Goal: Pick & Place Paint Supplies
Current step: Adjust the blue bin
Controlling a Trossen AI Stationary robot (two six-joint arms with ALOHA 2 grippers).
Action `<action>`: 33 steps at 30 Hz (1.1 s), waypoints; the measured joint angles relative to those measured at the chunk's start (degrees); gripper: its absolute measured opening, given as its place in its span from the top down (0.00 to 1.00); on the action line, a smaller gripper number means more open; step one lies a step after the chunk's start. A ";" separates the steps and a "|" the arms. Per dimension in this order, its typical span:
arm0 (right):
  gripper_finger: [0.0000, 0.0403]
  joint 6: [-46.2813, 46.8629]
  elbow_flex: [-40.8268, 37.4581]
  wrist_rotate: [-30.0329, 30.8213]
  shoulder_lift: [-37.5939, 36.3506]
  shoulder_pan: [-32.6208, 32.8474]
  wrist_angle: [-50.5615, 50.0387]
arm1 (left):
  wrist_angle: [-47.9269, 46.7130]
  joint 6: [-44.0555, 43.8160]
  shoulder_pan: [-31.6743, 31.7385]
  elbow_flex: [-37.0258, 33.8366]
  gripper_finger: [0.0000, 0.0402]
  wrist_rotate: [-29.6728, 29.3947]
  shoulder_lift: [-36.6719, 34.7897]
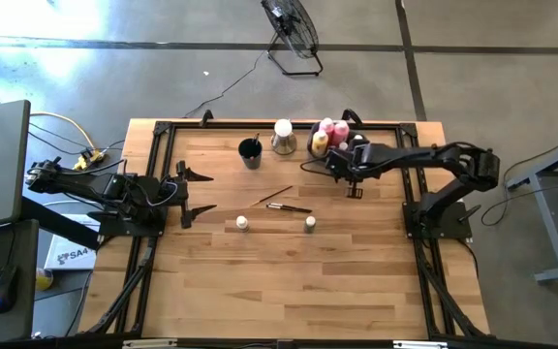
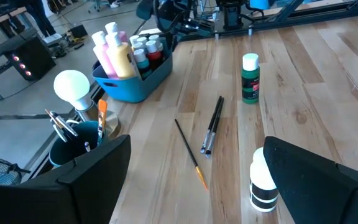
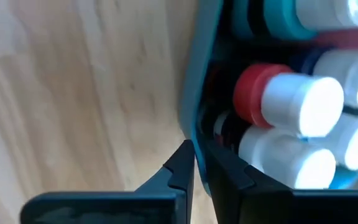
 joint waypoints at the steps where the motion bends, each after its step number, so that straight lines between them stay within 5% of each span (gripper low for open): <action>1: 0.92 0.55 0.00 -0.41 0.00 0.43 0.06 | 0.01 0.00 0.01 0.00 0.10 0.01 -0.02; 33: 0.92 11.13 2.91 -9.12 0.04 9.55 2.53 | 0.01 0.00 -0.01 0.00 0.10 -0.01 -0.01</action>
